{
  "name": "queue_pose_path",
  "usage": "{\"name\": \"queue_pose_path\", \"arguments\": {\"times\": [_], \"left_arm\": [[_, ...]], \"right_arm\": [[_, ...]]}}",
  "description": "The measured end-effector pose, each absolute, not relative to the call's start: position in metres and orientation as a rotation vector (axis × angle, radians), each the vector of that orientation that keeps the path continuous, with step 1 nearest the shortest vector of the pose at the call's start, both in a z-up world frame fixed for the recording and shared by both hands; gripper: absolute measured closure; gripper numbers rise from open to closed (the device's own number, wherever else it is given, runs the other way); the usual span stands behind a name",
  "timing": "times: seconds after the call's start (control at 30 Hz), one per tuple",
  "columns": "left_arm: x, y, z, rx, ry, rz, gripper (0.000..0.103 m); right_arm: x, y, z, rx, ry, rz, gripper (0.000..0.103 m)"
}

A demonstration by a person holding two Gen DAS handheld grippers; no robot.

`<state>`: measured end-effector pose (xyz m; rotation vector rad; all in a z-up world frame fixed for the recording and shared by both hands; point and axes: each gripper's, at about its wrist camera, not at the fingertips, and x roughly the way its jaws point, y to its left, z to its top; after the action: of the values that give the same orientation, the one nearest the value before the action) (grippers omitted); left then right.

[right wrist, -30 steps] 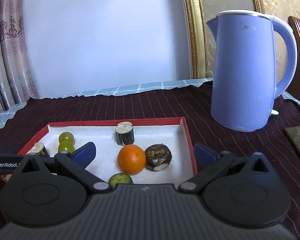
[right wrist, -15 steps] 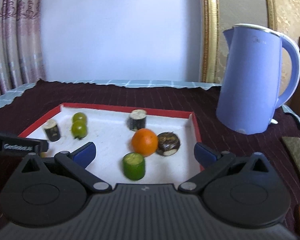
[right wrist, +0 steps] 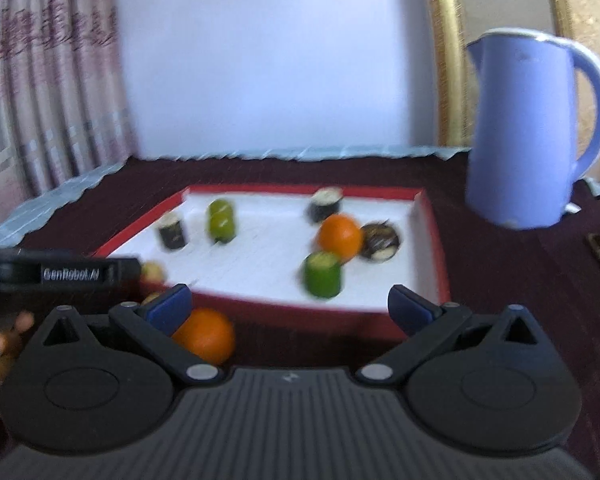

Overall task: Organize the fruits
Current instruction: 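Withdraw both open grippers from the tray toward the loose orange and tan fruits, then lower the right gripper onto the orange and close it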

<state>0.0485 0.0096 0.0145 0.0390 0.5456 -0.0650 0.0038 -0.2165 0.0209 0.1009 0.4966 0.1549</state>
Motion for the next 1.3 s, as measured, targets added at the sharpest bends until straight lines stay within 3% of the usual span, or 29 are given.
{"name": "queue_pose_path", "arguments": {"times": [0.33, 0.43, 0.5, 0.6, 0.63, 0.67, 0.73, 1.3], "left_arm": [[0.043, 0.019, 0.000, 0.084, 0.537, 0.005, 0.005], [0.041, 0.023, -0.002, 0.057, 0.535, 0.046, 0.005], [0.040, 0.025, -0.002, 0.049, 0.540, 0.029, 0.005], [0.041, 0.025, -0.003, 0.048, 0.551, 0.016, 0.005], [0.042, 0.025, -0.004, 0.046, 0.557, 0.014, 0.005], [0.042, 0.025, -0.004, 0.043, 0.563, 0.012, 0.005], [0.044, 0.025, -0.004, 0.038, 0.571, 0.010, 0.005], [0.044, -0.024, 0.003, 0.145, 0.597, -0.205, 0.005]], "right_arm": [[0.001, -0.183, 0.013, 0.007, 0.526, 0.216, 0.002], [0.006, -0.176, 0.012, -0.028, 0.552, 0.232, 0.015], [0.011, -0.173, 0.011, -0.026, 0.570, 0.256, 0.017], [0.023, -0.169, 0.006, -0.018, 0.617, 0.289, 0.032], [0.026, -0.167, 0.004, -0.016, 0.631, 0.297, 0.038], [0.029, -0.165, 0.002, -0.024, 0.644, 0.299, 0.051], [0.030, -0.161, 0.001, -0.053, 0.638, 0.292, 0.063], [0.012, -0.239, 0.000, 0.062, 0.603, 0.132, 0.064]]}}
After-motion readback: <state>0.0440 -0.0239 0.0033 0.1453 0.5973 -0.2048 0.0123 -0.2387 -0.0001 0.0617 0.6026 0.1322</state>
